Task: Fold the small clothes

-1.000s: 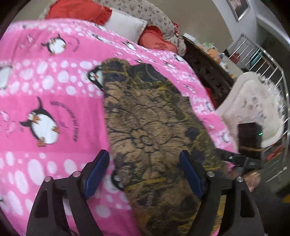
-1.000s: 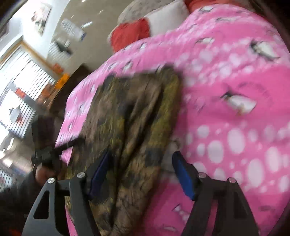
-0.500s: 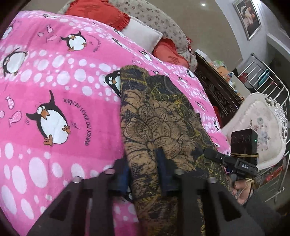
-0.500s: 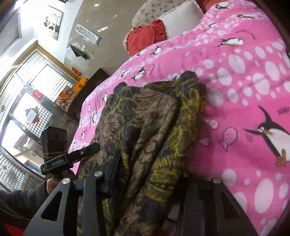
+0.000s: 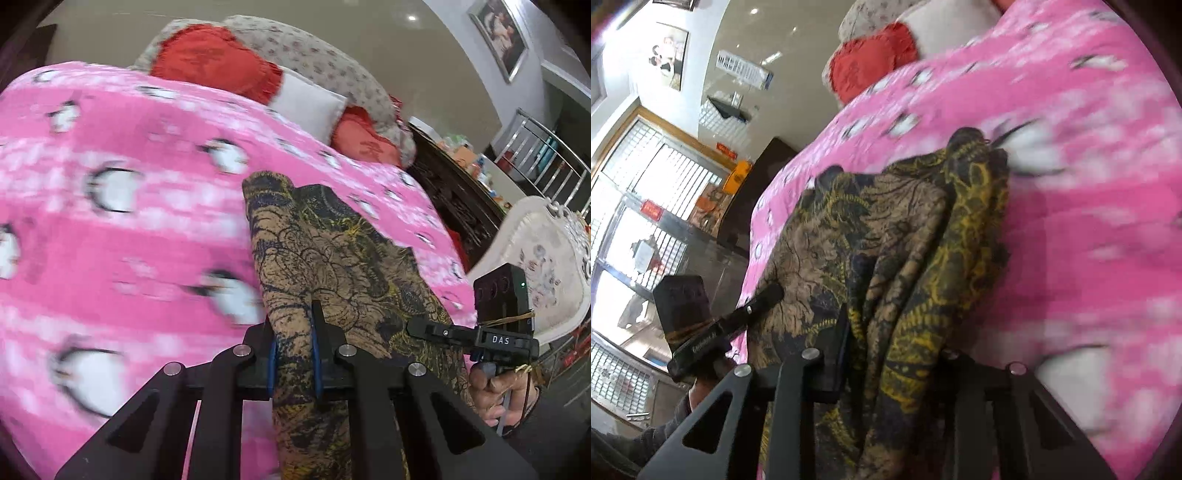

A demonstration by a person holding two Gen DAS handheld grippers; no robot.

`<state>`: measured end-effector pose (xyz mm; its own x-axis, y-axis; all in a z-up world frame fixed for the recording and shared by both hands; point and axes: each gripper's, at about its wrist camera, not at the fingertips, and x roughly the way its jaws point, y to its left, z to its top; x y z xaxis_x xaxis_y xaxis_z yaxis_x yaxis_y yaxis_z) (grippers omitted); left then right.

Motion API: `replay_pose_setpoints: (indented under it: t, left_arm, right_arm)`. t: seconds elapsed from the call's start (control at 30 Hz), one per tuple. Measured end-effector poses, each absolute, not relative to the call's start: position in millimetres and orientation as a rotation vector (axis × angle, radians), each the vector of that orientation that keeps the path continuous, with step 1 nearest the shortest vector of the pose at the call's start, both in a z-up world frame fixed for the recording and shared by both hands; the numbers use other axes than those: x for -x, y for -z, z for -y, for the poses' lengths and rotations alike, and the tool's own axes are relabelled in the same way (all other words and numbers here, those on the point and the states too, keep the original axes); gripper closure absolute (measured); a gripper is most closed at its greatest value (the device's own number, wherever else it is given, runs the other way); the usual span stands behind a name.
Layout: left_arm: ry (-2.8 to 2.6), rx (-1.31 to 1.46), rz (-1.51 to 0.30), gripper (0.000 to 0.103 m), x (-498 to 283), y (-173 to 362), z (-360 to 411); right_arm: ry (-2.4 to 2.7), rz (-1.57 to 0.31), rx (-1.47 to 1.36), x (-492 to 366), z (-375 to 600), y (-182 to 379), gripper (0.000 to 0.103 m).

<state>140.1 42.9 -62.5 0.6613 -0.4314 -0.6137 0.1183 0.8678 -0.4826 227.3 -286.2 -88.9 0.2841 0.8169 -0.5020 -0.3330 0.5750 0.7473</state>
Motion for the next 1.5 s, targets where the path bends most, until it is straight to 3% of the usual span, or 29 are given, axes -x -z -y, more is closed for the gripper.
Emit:
replay_pose_setpoints:
  t: [0.23, 0.43, 0.53, 0.67, 0.73, 0.77, 1.13, 1.23, 1.3, 1.33, 1.5]
  left_arm:
    - [0.087, 0.526, -0.774, 0.103, -129, 76, -152]
    - [0.297, 0.546, -0.794, 0.103, -134, 76, -116]
    - [0.404, 0.477, -0.851, 0.088, -137, 82, -74]
    - [0.400, 0.546, -0.856, 0.079, -139, 94, -69]
    - [0.405, 0.612, -0.862, 0.081, -143, 96, -74]
    - [0.407, 0.623, -0.862, 0.103, -143, 96, -75]
    - [0.381, 0.590, -0.738, 0.103, -136, 46, -110]
    - [0.347, 0.524, -0.818, 0.103, -144, 62, -108]
    - [0.319, 0.472, -0.915, 0.103, -153, 84, -101]
    - [0.319, 0.474, -0.923, 0.096, -154, 87, -102]
    - [0.257, 0.437, -0.862, 0.092, -145, 59, -111]
  right_arm:
    - [-0.899, -0.957, -0.695, -236, 229, 104, 0.075]
    - [-0.897, -0.925, -0.727, -229, 239, 109, 0.074]
    - [-0.893, -0.922, -0.740, -227, 240, 110, 0.074]
    - [-0.864, -0.936, -0.703, -224, 245, 106, 0.073]
    - [-0.837, -0.953, -0.666, -224, 250, 103, 0.073]
    - [-0.833, -0.959, -0.658, -223, 251, 103, 0.073]
    - [-0.908, -0.958, -0.683, -225, 225, 86, 0.077]
    - [-0.942, -0.939, -0.640, -227, 206, 82, 0.077]
    - [-0.908, -0.976, -0.623, -233, 202, 95, 0.075]
    - [-0.895, -0.993, -0.646, -235, 204, 102, 0.075]
    - [-0.817, -1.009, -0.630, -223, 216, 83, 0.066]
